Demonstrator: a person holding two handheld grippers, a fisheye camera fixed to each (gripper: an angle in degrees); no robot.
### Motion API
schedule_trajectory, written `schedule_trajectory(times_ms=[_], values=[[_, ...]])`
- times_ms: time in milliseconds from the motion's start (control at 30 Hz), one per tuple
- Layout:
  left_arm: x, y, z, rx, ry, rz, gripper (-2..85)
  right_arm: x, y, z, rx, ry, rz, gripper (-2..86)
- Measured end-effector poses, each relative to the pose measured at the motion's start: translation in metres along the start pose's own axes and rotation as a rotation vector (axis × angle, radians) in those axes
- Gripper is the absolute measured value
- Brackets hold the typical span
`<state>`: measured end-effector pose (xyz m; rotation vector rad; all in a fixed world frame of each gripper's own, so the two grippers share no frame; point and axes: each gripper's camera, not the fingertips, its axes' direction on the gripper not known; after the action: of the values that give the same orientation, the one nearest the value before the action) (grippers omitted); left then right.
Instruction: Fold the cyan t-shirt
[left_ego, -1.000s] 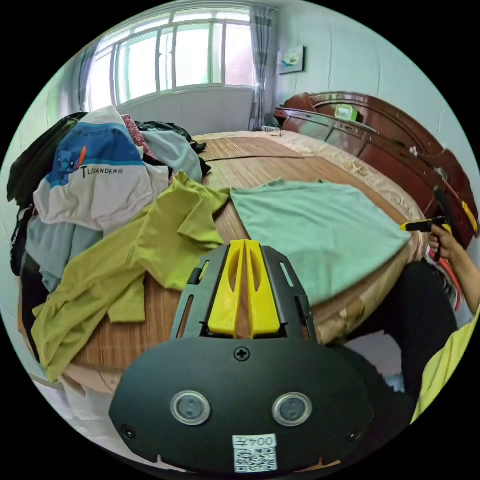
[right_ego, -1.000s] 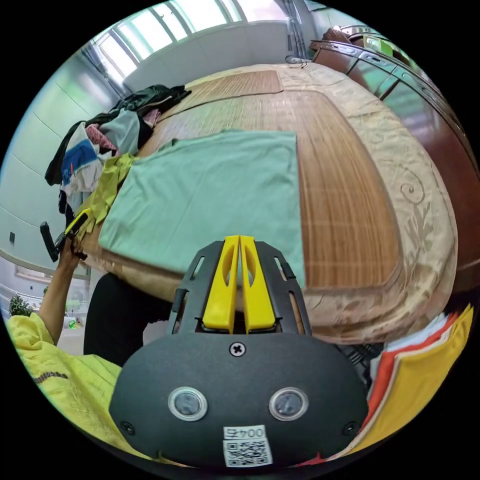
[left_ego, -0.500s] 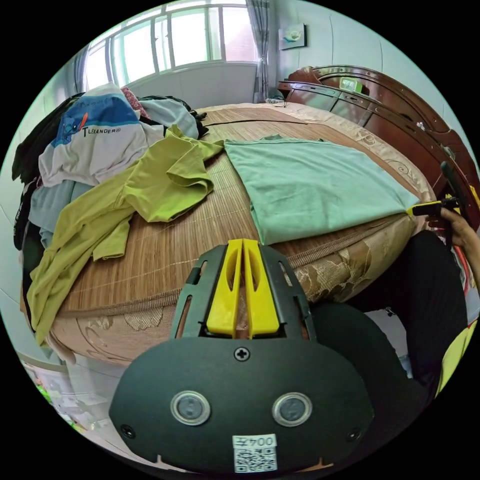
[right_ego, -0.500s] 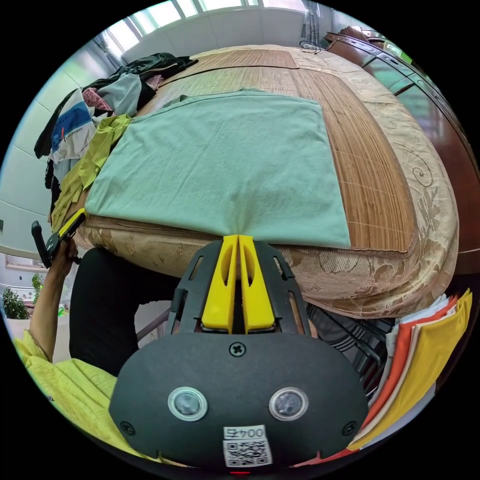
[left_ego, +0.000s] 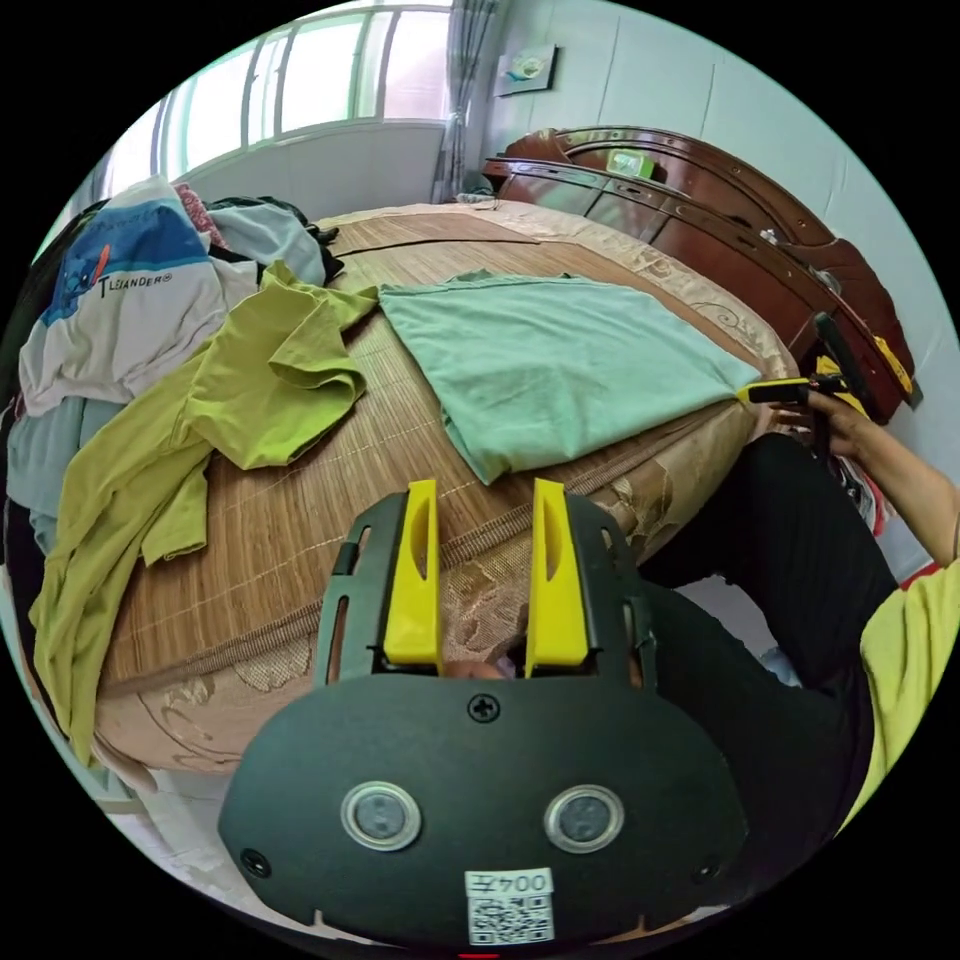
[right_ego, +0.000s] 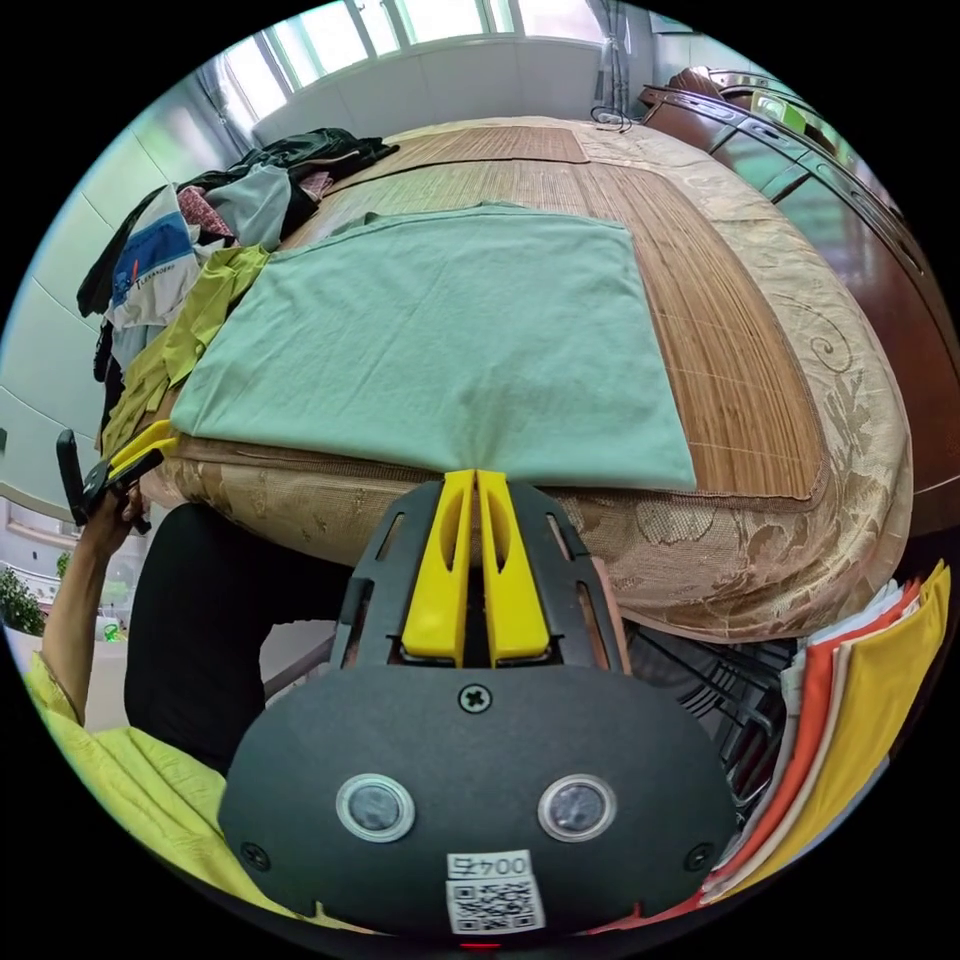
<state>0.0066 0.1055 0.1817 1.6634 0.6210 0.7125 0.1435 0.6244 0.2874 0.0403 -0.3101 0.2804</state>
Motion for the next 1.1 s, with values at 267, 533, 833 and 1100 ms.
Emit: schedule_trajectory(times_ms=[267,533,833,1100], values=[[0.020,-0.030,0.006,-0.064,0.015,0.172,12.4,0.016,0.008,-0.078,0.070,-0.196,0.022,8.8],[0.035,-0.047,0.013,-0.092,0.059,0.267,12.0,0.071,0.051,-0.176,0.268,-0.119,0.087,8.1],[0.038,-0.050,0.023,-0.120,0.047,0.275,6.6,0.101,0.069,-0.201,0.321,-0.094,0.062,10.0],[0.010,-0.051,0.018,-0.155,0.068,0.262,1.4,0.078,0.035,-0.193,0.264,-0.098,-0.027,8.7]])
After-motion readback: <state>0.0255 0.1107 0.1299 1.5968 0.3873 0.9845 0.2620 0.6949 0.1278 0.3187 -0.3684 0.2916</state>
